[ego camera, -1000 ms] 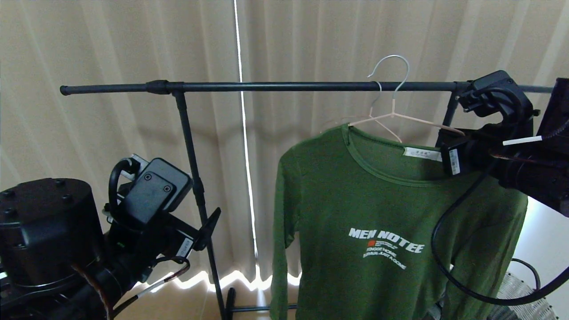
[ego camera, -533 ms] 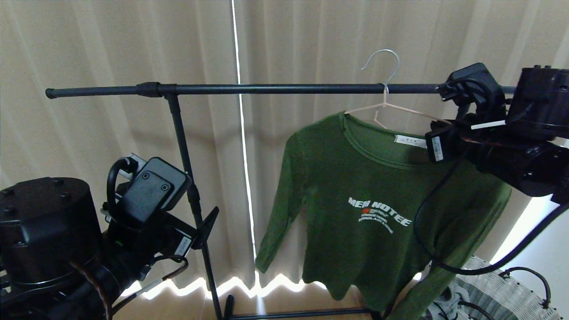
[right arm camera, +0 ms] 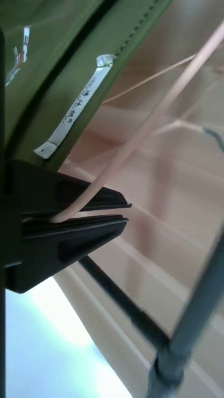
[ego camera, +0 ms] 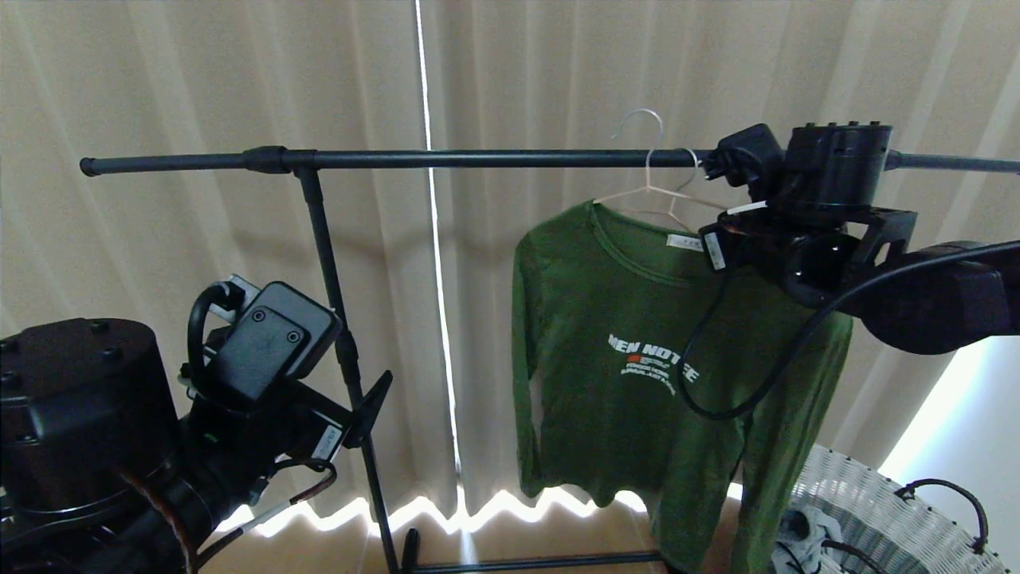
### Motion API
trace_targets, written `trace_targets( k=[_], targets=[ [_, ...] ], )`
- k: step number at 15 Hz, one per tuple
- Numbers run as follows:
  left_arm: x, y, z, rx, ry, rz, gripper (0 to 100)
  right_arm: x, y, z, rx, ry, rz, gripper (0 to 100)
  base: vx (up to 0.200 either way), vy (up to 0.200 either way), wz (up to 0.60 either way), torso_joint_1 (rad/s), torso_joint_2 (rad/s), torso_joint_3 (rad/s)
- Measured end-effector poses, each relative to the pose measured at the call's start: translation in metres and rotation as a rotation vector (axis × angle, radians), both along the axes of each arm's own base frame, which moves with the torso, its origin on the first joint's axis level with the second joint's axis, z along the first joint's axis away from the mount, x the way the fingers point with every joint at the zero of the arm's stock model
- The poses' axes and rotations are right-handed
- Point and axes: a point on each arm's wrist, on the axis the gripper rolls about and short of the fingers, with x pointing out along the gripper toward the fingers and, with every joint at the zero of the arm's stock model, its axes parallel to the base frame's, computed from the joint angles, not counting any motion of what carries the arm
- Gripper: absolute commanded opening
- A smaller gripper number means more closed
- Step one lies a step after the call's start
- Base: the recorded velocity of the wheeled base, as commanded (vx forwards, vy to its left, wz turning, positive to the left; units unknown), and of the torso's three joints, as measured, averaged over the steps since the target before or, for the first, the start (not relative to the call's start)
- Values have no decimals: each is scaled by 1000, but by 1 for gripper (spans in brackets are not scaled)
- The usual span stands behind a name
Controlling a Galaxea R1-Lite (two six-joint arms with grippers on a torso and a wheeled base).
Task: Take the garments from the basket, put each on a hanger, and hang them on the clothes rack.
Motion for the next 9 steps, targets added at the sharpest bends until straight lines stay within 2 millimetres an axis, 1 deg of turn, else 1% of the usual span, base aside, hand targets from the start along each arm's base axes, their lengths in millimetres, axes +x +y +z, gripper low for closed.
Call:
trace_targets(
  k=[4,7,9],
  targets=[
    [0,0,0,0,-1,0,100,15,20,-12,-19,27,3,0,0,0,0,0,0,0],
    [0,0,0,0,-1,0,100,17,33,-21,-29,45,29,0,0,0,0,0,0,0],
    [0,0,0,0,-1,0,100,18,37,-22,-35,47,39,0,0,0,0,0,0,0]
  ],
)
